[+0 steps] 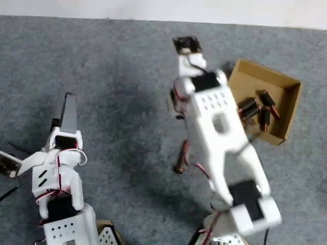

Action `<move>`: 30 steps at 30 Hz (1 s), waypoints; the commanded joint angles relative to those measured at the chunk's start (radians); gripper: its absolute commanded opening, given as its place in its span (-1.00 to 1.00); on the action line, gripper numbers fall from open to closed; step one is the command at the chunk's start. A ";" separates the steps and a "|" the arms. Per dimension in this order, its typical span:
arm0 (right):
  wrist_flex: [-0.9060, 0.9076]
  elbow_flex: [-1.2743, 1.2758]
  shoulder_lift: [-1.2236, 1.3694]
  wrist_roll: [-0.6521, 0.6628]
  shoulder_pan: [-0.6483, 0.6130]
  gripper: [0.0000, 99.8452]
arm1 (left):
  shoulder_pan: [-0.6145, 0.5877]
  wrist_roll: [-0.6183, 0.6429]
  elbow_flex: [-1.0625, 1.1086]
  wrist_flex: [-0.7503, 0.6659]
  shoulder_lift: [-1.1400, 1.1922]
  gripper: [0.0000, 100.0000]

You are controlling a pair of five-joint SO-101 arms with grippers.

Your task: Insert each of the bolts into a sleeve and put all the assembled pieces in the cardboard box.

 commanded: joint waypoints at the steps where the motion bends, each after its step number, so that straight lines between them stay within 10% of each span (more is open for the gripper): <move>1: -0.188 0.337 -0.303 0.049 0.061 -0.99 | 0.087 -0.081 0.018 0.049 -0.016 -0.28; 12: -0.389 1.003 -0.892 0.120 0.361 -0.99 | 0.611 -0.354 -0.179 0.531 -0.012 -0.29; 23: -0.387 1.205 -1.248 0.121 0.430 -0.99 | 0.906 -0.545 -0.228 0.470 0.007 -0.38; 30: -0.390 1.210 -1.250 0.115 0.479 -0.99 | 0.997 -0.546 -0.308 0.222 0.410 -0.40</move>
